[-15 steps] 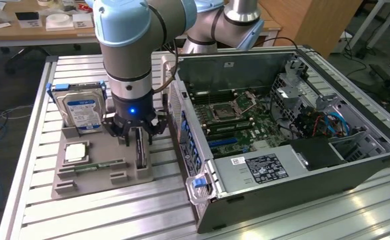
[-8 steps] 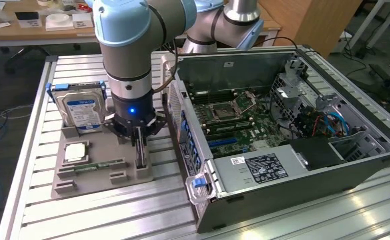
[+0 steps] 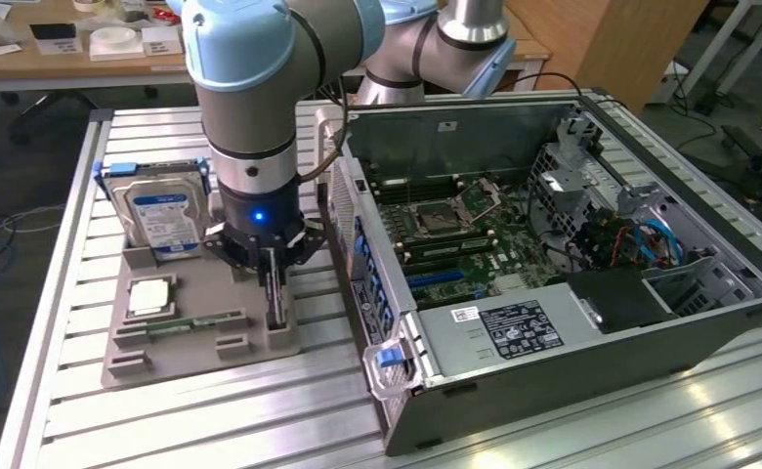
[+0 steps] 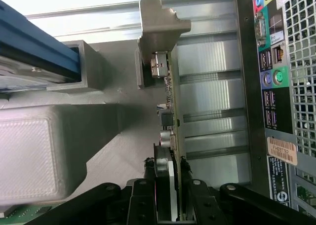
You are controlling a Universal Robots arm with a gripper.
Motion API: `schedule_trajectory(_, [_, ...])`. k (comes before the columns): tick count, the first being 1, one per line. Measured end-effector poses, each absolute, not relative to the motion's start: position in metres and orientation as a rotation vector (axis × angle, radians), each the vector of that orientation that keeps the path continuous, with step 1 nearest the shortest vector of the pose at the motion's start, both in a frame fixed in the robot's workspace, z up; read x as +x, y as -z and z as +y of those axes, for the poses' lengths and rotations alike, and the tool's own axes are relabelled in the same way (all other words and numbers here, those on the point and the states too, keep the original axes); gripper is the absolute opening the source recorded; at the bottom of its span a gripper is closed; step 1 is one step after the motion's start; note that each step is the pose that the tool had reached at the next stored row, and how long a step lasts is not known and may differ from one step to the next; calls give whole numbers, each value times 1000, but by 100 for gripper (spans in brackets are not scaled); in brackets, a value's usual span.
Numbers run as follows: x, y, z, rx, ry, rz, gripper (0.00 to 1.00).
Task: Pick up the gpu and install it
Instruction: 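Pick up the gpu and move the gpu toward the slot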
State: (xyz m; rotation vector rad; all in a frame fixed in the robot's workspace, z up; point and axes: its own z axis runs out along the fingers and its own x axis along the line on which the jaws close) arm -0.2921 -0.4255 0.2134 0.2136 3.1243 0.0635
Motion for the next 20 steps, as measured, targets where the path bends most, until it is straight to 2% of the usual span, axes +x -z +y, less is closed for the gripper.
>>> schedule_trajectory(17, [-292, -283, -425, 213, -73, 3125, 29])
schedule_trajectory(20, [-292, -284, -425, 213, -73, 3124, 29])
